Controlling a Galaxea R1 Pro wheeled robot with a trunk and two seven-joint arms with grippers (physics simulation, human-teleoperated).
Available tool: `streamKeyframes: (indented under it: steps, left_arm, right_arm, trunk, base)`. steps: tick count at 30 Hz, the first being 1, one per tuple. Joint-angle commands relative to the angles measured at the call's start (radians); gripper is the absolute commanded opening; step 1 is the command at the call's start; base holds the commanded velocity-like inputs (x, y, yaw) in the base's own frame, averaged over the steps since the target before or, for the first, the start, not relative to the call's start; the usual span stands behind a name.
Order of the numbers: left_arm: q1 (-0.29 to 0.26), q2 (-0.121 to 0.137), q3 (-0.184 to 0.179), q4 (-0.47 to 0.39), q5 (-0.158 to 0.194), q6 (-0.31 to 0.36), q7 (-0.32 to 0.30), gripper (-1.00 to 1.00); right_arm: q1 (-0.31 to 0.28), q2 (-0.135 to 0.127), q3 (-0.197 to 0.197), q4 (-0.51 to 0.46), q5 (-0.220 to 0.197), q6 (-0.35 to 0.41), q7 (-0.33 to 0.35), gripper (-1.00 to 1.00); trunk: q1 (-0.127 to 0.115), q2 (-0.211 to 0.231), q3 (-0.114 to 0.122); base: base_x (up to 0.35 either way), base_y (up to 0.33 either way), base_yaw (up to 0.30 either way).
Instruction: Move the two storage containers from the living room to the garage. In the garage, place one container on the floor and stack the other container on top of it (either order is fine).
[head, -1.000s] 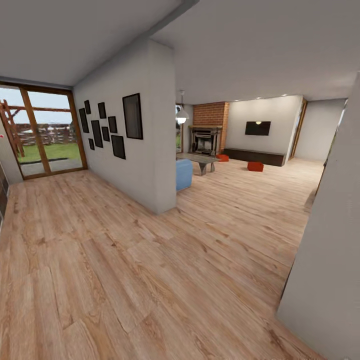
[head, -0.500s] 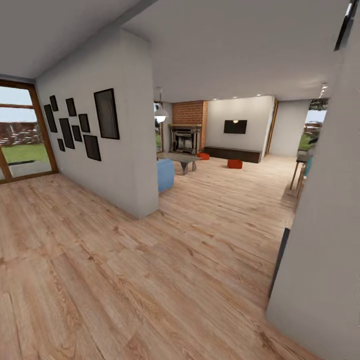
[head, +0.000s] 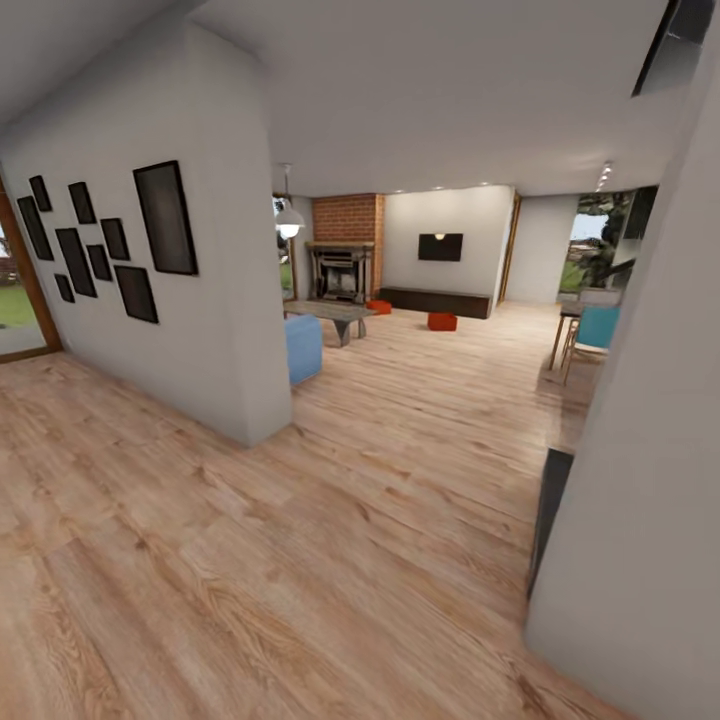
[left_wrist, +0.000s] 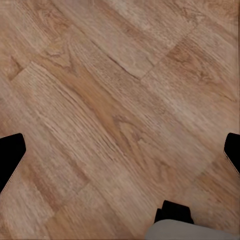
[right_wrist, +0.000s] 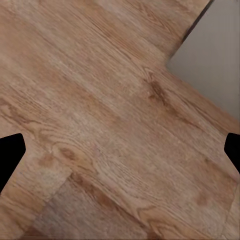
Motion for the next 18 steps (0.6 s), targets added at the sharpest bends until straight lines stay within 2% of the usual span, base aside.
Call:
streamKeyframes:
  steps: [1, 6, 18]
  left_arm:
    - [0.001, 0.0, 0.0, -0.002, 0.003, -0.001, 0.001, 1.0]
    - [0.001, 0.0, 0.0, -0.002, 0.003, -0.001, 0.002, 1.0]
    - [0.001, 0.001, 0.001, -0.002, 0.003, -0.001, 0.004, 1.0]
  right_arm:
    - [0.0, 0.0, 0.0, -0.001, 0.011, 0.001, -0.008, 1.0]
    - [0.0, 0.0, 0.0, -0.001, 0.011, 0.001, -0.008, 1.0]
    - [0.001, 0.0, 0.0, -0.001, 0.011, 0.001, -0.008, 1.0]
  trunk:
    - [0.001, 0.0, -0.002]
    - [0.001, 0.0, -0.006]
    - [0.001, 0.0, -0.006]
  base:
    - [0.299, 0.112, -0.187]
    - [0.299, 0.111, -0.114]
    - [0.3, 0.094, -0.01]
